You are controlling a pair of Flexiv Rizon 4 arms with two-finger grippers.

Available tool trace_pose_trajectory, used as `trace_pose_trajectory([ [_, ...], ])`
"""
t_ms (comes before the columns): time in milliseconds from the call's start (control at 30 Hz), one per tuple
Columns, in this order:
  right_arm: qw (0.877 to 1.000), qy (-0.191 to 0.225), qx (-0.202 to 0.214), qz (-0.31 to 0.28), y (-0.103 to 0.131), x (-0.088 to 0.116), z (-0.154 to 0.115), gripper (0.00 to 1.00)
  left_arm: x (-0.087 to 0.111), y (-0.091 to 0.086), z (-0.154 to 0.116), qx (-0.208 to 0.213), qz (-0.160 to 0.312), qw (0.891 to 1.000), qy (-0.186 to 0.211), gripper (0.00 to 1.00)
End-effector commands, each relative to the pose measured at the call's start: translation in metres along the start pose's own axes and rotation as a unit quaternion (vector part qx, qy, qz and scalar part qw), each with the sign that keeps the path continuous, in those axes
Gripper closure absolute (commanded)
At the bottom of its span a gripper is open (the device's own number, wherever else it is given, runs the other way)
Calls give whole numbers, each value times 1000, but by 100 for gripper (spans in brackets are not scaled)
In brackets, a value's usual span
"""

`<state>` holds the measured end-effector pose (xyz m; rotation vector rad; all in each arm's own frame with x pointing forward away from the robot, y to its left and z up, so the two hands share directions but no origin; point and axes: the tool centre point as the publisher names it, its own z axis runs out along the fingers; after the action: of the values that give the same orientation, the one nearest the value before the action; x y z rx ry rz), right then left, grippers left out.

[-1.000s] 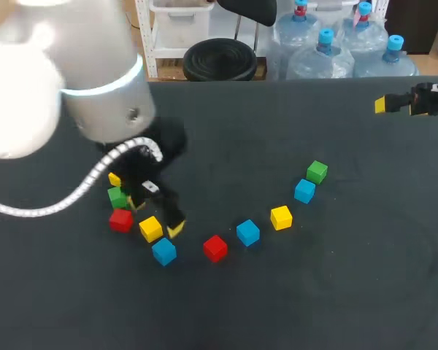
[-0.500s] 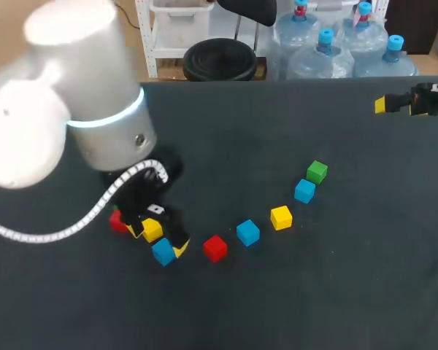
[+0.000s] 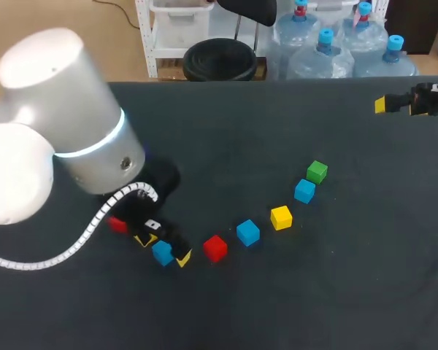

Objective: Place the blue cubes, place green cubes on the blue cubes, place the yellow cubes on the green cubes, then place the red cubes on the yellow cubes, and place purple cube on the red cubes.

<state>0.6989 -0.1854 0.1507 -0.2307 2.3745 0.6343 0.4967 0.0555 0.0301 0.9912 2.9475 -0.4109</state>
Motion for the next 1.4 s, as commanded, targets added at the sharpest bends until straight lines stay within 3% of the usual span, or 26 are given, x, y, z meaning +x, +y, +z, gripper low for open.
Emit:
trace_pose_trajectory([
  [33,1000,0,1,0,0,0,1,0,-7,-2,2,-5,3,1000,18,0],
  [400,1000,0,1,0,0,0,1,0,-21,0,7,-7,34,999,38,0],
  [833,1000,0,1,0,0,0,1,0,-6,19,14,-16,25,999,44,0],
  [1133,1000,0,1,0,0,0,1,0,-8,15,19,-18,40,998,48,0],
  [1400,1000,0,1,0,0,0,1,0,-5,8,19,-59,44,994,82,0],
])
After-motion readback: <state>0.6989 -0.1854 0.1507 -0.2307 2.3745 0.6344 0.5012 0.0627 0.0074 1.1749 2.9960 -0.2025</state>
